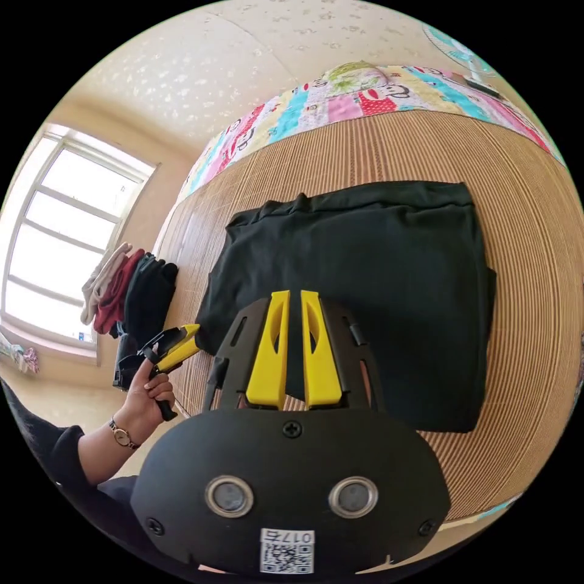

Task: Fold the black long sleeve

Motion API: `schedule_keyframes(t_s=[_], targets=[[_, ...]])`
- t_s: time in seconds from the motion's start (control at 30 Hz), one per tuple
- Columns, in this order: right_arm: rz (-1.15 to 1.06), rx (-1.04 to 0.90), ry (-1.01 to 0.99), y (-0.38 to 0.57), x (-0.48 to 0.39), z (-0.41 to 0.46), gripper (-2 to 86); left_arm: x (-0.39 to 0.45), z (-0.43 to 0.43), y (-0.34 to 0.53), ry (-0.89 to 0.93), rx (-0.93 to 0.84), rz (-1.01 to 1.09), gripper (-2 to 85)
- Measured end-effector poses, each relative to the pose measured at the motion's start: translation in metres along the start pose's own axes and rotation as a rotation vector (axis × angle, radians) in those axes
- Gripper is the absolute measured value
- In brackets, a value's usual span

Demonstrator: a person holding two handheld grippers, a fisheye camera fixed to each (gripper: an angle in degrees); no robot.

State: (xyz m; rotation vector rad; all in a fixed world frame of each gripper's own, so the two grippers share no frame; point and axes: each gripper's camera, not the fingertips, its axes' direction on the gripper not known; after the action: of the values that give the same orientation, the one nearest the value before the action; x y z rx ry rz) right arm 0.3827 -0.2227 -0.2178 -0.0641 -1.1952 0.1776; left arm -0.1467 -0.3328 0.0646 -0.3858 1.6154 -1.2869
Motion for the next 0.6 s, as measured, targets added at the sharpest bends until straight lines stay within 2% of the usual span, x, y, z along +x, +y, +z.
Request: schedule_keyframes(t_s=[0.07, 0.1, 0.17, 0.23, 0.27, 0.33, 0.43, 0.53, 0.6], targets=[[0.055, -0.090, -0.012, -0.003, 0.015, 0.030, 1.5, 0.009, 0.009, -0.010, 0.038, -0.001, 0.025, 5.4], [0.090, -0.042, -0.073, -0.002, 0.025, 0.022, 1.3, 0.025, 0.009, -0.015, 0.079, 0.012, 0.064, 5.1], [0.152, -0.010, -0.123, 0.003, 0.037, -0.001, 1.2, 0.075, 0.007, -0.017, 0.107, 0.028, 0.243, 4.9], [0.181, 0.059, -0.151, 0.021, 0.046, -0.034, 1.1, 0.155, 0.024, -0.003, 0.098, -0.029, 0.541, 4.8], [0.216, 0.074, -0.167, 0.037, 0.056, -0.053, 1.0, 0.173, 0.033, 0.004, 0.103, -0.053, 0.600, 4.8], [0.290, 0.082, -0.214, 0.062, 0.075, -0.076, 1.0, 0.230, 0.080, 0.039, 0.167, -0.173, 0.775, 4.6], [0.369, 0.062, -0.287, 0.101, 0.105, -0.103, 1.3, 0.268, 0.157, 0.102, 0.202, -0.364, 0.918, 4.5], [0.405, -0.005, -0.235, 0.128, 0.130, -0.116, 2.3, 0.274, 0.221, 0.170, 0.205, -0.565, 1.023, 4.0], [0.470, -0.025, -0.245, 0.144, 0.150, -0.120, 3.6, 0.270, 0.236, 0.201, 0.225, -0.638, 1.081, 4.7]])
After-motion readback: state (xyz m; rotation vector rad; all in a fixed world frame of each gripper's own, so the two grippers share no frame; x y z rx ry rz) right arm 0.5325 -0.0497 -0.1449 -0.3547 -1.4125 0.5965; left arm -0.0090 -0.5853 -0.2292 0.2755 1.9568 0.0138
